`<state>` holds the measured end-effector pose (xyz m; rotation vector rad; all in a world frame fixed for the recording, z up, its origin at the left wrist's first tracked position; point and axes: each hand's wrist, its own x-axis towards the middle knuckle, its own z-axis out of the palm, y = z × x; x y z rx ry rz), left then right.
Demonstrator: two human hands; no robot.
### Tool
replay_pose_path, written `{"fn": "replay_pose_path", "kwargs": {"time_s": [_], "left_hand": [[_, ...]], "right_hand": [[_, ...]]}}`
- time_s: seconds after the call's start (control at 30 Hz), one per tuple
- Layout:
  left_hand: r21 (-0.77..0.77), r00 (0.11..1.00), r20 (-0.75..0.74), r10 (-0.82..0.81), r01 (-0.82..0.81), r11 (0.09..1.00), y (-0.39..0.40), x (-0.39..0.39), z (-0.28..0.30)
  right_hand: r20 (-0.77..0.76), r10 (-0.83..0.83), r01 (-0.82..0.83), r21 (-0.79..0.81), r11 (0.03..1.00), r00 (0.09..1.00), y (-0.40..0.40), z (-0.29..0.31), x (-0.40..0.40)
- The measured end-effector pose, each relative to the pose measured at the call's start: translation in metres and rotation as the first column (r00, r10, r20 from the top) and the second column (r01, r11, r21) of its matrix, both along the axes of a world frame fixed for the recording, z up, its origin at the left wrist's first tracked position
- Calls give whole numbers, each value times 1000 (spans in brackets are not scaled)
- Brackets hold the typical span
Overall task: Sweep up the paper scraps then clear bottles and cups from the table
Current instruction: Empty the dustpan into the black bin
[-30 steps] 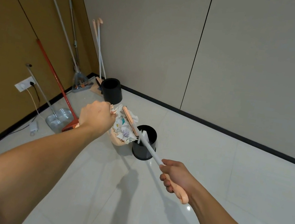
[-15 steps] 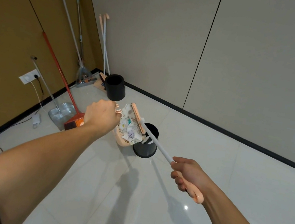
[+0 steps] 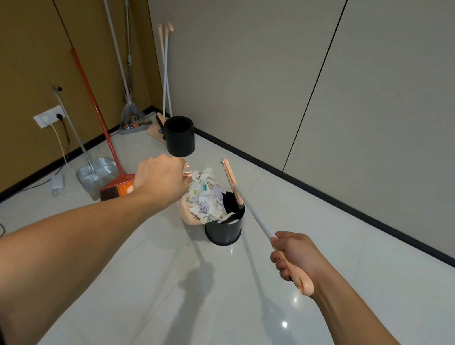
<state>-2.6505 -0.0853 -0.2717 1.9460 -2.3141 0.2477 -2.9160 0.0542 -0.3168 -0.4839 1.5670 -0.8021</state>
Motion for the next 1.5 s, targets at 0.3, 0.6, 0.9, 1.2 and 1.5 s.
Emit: {"fn": "replay_pose_path", "kwargs": {"time_s": [0.3, 0.6, 0.9, 1.2, 1.5], "left_hand": [[-21, 993, 73, -93, 95, 995, 1, -7, -4], [17, 968, 149, -203, 202, 979, 6, -6, -7], [10, 927, 243, -285, 292, 956, 5, -7, -16], [40, 923, 234, -305, 304, 952, 10, -15, -14], [67, 942, 202, -269, 261, 963, 10, -19, -17]], "right_hand": [[14, 47, -47, 15, 999, 999, -19, -16, 11], [-5, 24, -24, 59, 998, 1000, -12, -16, 12], [41, -13, 11, 43, 999, 999, 3, -15, 6], [-19, 39, -37, 80, 996, 999, 7, -10, -4], [-109, 74, -61, 115, 991, 991, 15, 2, -14]]}}
